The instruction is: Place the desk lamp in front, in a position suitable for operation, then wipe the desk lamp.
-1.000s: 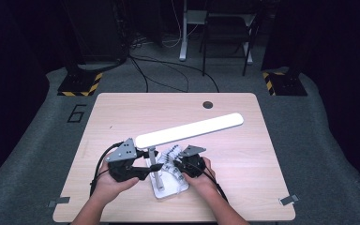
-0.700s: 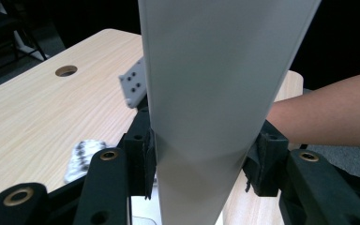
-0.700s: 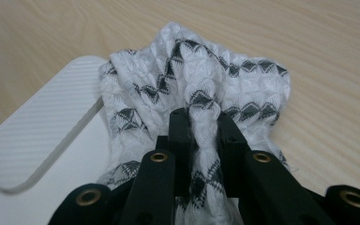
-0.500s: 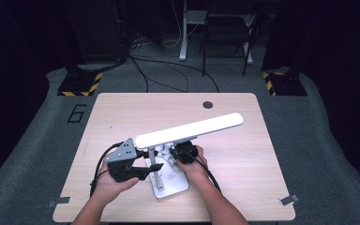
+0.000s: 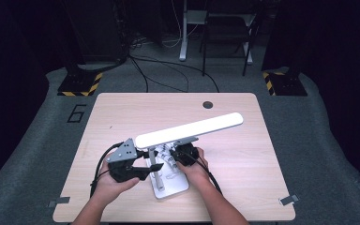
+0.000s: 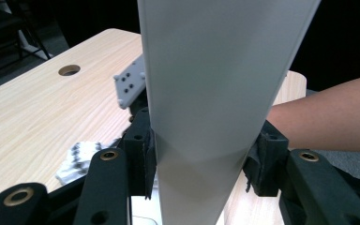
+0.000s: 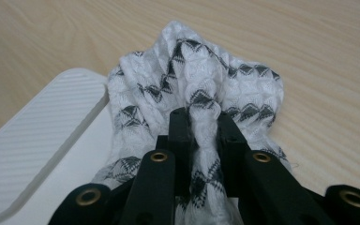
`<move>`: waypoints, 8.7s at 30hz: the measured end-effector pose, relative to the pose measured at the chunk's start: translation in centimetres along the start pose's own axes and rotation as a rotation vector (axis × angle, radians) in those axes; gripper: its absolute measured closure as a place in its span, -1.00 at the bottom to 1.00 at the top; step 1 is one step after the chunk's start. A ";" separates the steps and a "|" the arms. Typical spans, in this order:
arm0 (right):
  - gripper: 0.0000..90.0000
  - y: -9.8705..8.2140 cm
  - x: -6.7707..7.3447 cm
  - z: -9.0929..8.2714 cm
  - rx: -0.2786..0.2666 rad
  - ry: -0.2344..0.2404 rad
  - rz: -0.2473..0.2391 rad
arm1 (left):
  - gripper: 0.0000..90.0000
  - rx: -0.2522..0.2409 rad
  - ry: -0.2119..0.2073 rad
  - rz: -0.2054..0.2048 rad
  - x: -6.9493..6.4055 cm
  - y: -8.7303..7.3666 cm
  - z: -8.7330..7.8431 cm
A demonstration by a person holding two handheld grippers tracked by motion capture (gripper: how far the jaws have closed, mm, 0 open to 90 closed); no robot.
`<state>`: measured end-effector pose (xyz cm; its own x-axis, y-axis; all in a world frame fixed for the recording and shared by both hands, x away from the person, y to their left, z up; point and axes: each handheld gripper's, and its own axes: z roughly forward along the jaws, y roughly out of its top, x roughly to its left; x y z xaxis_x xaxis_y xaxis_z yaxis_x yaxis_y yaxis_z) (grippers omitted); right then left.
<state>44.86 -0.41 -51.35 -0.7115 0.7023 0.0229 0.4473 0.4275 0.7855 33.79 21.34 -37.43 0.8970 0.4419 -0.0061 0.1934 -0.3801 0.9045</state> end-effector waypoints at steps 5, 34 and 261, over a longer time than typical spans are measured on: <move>0.78 -1.7 1.3 -1.9 -0.002 0.031 -0.008 | 0.17 -0.003 0.004 -0.003 -0.1 0.0 0.0; 0.78 -5.0 6.4 -6.3 0.007 0.159 -0.131 | 0.17 0.002 0.000 -0.008 0.0 0.0 0.1; 0.80 4.9 3.4 5.7 0.185 0.072 -0.087 | 0.17 -0.024 -0.085 0.040 0.5 -0.7 -0.4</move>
<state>47.71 7.33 -50.91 -0.7854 0.6189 0.0091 0.4699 0.5866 0.6596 33.92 22.15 -37.87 0.9346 0.3556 -0.0054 0.1484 -0.3759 0.9147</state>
